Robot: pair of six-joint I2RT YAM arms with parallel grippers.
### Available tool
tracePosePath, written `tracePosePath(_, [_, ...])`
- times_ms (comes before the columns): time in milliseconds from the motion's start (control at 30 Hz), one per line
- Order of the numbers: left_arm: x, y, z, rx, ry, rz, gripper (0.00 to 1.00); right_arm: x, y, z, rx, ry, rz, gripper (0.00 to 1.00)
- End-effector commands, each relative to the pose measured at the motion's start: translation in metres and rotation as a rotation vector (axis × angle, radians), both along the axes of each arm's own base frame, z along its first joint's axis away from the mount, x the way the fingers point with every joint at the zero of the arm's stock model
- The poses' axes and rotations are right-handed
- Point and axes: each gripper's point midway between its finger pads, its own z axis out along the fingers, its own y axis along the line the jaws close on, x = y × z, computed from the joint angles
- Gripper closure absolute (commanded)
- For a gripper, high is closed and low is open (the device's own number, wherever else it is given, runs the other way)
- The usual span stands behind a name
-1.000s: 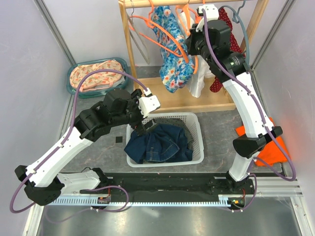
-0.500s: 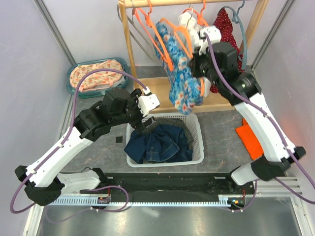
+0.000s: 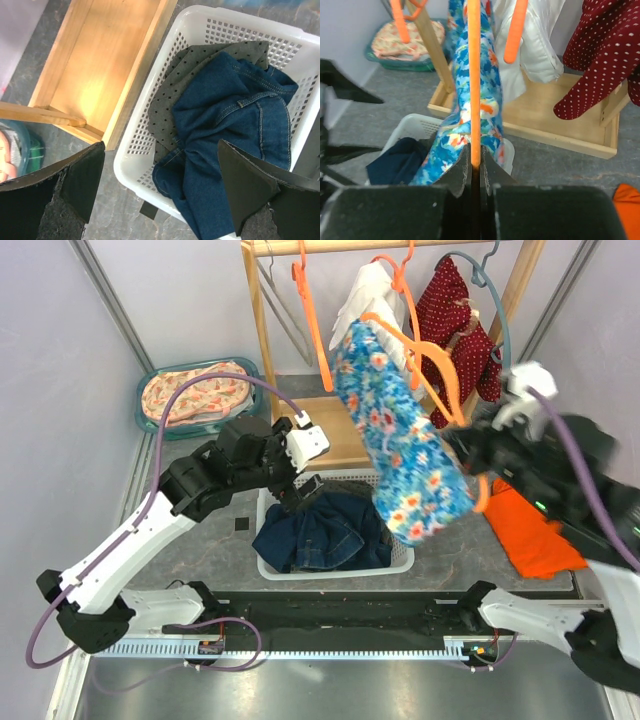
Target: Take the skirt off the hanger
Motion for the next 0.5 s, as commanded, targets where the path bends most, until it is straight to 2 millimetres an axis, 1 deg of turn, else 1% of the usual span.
tracePosePath(0, [0.007,-0.015,0.026,-0.105,0.007,0.015,0.00,-0.064,-0.030,0.037,0.157,-0.099,0.090,1.00])
tracePosePath(33, [0.005,-0.019,0.027,-0.115,0.021,-0.003,0.01,-0.072,-0.032,0.038,0.170,-0.109,0.110,1.00])
tracePosePath(67, [0.005,-0.021,0.025,-0.118,0.046,-0.011,0.00,-0.086,-0.039,0.041,0.193,-0.130,0.131,1.00])
tracePosePath(100, [0.003,-0.024,0.033,-0.138,0.050,-0.026,0.00,-0.094,-0.038,0.039,0.198,-0.126,0.162,1.00])
tracePosePath(133, [0.001,-0.026,0.037,-0.159,0.069,-0.053,0.00,-0.101,-0.042,0.039,0.207,-0.134,0.171,1.00])
tracePosePath(167, [-0.001,-0.027,0.039,-0.169,0.093,-0.062,0.00,-0.104,-0.043,0.038,0.209,-0.131,0.176,1.00])
tracePosePath(200, [-0.001,-0.028,0.050,-0.200,0.095,-0.075,0.00,-0.107,-0.043,0.034,0.202,-0.121,0.185,1.00])
tracePosePath(267, [-0.007,-0.029,0.062,-0.262,0.142,-0.125,0.00,-0.112,-0.040,0.029,0.193,-0.109,0.220,1.00])
tracePosePath(300, [-0.009,-0.028,0.078,-0.307,0.128,-0.147,0.00,-0.113,-0.037,0.028,0.190,-0.104,0.237,1.00])
tracePosePath(400, [-0.012,-0.026,0.106,-0.413,0.145,-0.191,0.00,-0.116,-0.028,0.022,0.175,-0.082,0.292,1.00])
tracePosePath(467, [-0.015,-0.029,0.112,-0.451,0.186,-0.227,0.00,-0.115,-0.023,0.021,0.171,-0.074,0.306,1.00])
